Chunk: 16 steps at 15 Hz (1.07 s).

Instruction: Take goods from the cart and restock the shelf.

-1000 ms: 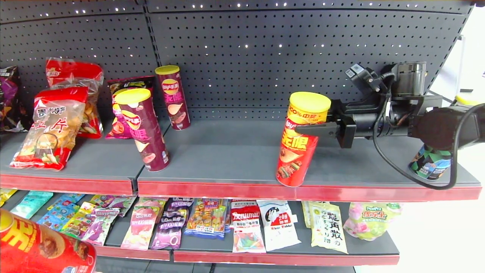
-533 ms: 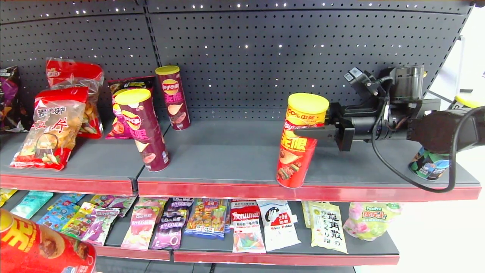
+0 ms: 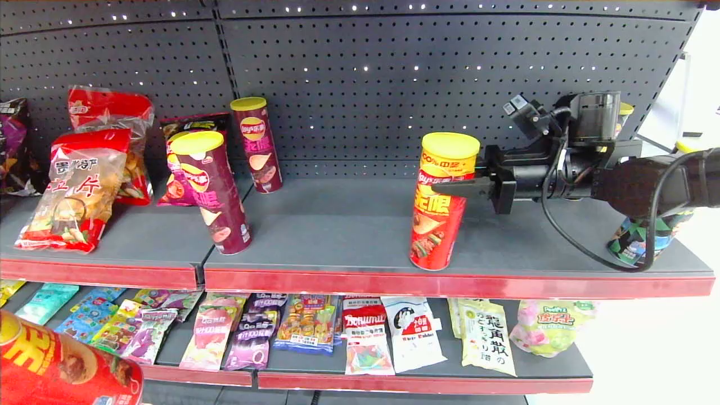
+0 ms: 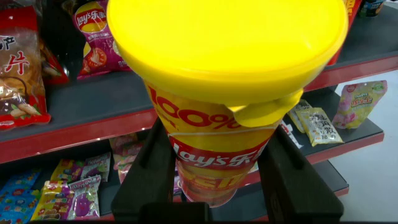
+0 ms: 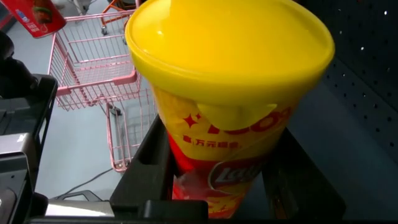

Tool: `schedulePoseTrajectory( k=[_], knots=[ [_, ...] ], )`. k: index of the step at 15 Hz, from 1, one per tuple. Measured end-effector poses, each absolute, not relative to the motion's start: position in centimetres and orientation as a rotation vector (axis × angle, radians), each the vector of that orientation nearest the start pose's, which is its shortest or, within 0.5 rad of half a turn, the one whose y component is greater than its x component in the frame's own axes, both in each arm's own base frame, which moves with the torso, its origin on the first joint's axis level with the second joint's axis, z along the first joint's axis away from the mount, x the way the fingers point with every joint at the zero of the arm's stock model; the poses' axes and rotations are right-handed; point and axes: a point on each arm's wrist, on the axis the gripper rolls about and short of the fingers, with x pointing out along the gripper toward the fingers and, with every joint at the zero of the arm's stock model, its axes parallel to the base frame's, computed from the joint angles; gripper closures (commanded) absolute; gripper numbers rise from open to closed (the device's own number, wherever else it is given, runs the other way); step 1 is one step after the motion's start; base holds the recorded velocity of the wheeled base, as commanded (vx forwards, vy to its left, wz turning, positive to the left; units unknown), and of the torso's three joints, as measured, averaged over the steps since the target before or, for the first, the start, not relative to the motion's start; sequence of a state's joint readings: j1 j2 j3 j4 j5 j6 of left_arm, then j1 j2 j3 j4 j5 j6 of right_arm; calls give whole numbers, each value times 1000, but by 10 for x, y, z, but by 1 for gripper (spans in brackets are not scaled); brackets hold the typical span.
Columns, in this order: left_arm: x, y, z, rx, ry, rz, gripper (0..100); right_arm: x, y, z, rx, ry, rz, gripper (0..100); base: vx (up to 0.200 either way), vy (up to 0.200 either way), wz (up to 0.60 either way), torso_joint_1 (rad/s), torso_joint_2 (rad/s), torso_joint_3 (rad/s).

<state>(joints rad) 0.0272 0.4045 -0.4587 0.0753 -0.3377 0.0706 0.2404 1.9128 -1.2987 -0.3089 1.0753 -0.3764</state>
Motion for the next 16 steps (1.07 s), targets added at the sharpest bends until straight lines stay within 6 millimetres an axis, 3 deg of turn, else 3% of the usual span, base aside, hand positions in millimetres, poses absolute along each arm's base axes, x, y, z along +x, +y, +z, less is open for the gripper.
schedulePoseTrajectory(
  k=[10, 16],
  knots=[
    [-3, -8, 200, 65, 16, -312, 100, 359, 113, 204, -191, 66, 1355, 100, 0, 0, 0, 0, 0, 0],
    [-3, -8, 198, 63, 25, -313, 100, 370, 115, 231, -160, 31, 1327, 100, 0, 0, 0, 0, 0, 0]
  ],
)
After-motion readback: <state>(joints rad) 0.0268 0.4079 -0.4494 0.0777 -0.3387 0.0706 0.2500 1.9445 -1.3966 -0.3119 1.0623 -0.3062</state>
